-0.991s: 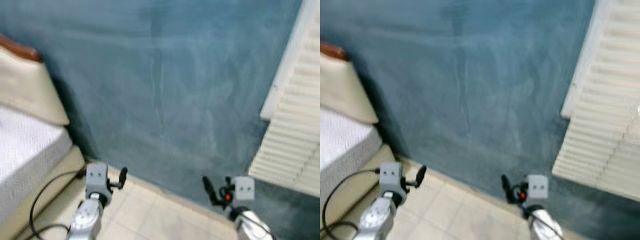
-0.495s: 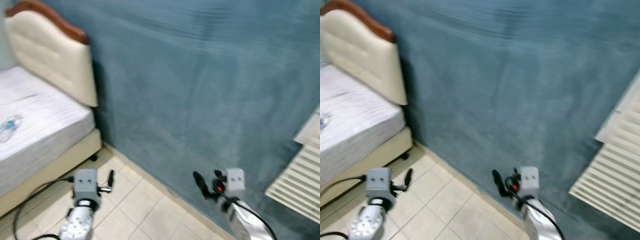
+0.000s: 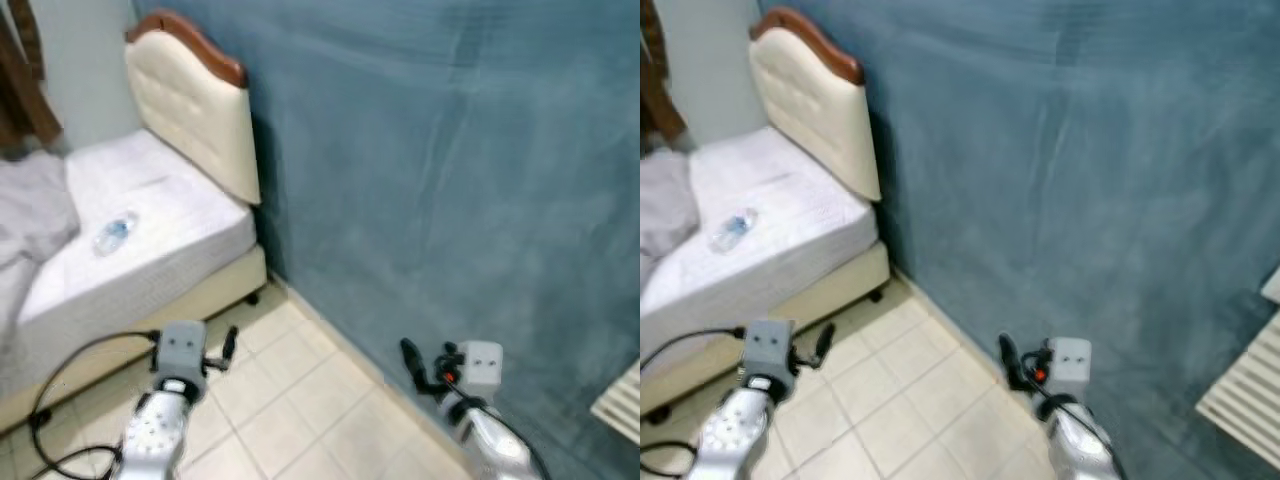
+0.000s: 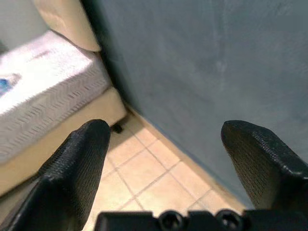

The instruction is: Clean up the room

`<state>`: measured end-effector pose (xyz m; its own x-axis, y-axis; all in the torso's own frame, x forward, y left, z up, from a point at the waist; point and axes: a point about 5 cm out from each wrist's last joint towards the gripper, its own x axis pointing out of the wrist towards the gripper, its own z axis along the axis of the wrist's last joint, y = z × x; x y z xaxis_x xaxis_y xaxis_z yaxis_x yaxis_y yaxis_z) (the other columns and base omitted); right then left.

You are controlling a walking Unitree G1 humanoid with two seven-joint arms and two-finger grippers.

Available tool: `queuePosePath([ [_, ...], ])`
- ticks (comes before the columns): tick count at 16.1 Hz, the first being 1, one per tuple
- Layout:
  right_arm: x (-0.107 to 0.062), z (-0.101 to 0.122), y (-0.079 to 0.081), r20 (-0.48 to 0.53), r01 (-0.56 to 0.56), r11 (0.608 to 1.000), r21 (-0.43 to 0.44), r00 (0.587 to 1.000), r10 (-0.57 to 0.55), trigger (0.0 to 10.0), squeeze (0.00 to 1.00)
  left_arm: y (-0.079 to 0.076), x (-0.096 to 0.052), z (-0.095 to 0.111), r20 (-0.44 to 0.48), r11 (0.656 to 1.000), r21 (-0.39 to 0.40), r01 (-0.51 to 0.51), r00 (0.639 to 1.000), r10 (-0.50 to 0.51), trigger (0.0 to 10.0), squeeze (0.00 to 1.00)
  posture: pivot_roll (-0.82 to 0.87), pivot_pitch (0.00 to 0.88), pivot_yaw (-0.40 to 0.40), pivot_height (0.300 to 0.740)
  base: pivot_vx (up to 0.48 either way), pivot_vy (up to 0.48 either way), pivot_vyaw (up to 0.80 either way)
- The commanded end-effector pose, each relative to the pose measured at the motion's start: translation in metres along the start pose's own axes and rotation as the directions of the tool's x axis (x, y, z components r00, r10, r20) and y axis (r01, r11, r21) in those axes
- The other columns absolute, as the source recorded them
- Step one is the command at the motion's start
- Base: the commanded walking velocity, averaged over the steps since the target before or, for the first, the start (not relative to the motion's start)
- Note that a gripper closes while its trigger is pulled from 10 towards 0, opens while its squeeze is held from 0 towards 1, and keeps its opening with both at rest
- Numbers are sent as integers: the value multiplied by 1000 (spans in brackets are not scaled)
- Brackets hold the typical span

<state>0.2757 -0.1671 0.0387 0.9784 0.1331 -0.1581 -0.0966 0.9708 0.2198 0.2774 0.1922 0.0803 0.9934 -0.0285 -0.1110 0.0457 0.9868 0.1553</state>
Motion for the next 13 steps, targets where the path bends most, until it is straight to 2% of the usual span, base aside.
queuePosePath([
  [1, -3, 3, -1, 25, 0, 1000, -11, 1000, 0, 10000, 0, -5, 3, 0, -13, 1000, -17, 18, 1000, -18, 10000, 0, 54, 0, 20, 740, 0, 0, 731],
  [2, -5, 1, -3, 20, 5, 1000, 3, 1000, -5, 10000, 0, -11, 6, 0, -12, 1000, -12, 23, 1000, -23, 10000, 0, 49, 0, 20, 740, 0, 0, 631],
  [7, -5, 1, -3, 18, -24, 1000, -2, 1000, 24, 10000, 0, -16, 2, -8, -31, 1000, -28, -7, 999, 6, 10000, 0, 60, 0, -15, 740, 0, 0, 604],
  [10, -1, 1, -5, -1, -46, 999, -13, 999, 46, 10000, 0, -15, -1, -5, 5, 999, -18, -43, 999, 43, 10000, 0, 85, 0, -40, 740, 0, 0, 575],
  [13, 4, 1, 2, -10, -106, 994, -13, 994, 106, 10000, 0, -13, -4, -4, 26, 998, -26, -64, 998, 65, 10000, 0, 111, 0, -67, 740, 0, 0, 575],
])
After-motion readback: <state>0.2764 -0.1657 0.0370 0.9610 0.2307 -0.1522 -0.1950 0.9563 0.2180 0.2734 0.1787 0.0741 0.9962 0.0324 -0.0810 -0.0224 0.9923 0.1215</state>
